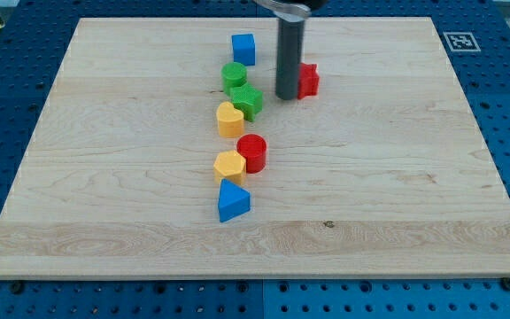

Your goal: Push red star closer to the blue cube

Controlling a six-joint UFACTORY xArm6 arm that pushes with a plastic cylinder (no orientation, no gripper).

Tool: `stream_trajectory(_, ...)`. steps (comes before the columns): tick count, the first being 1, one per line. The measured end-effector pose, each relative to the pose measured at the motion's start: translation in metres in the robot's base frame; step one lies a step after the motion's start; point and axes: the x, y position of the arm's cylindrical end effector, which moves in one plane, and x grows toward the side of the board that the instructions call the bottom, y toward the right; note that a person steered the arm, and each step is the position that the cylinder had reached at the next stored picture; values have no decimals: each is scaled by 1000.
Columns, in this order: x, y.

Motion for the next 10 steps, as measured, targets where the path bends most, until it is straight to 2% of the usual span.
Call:
stream_trajectory(2, 17, 40)
stream_trajectory(5, -26, 20)
stream_trajectory(7, -20, 79)
stream_trajectory(8, -34, 93)
stream_trajectory(9, -35, 68)
stream_trajectory(10, -31, 16)
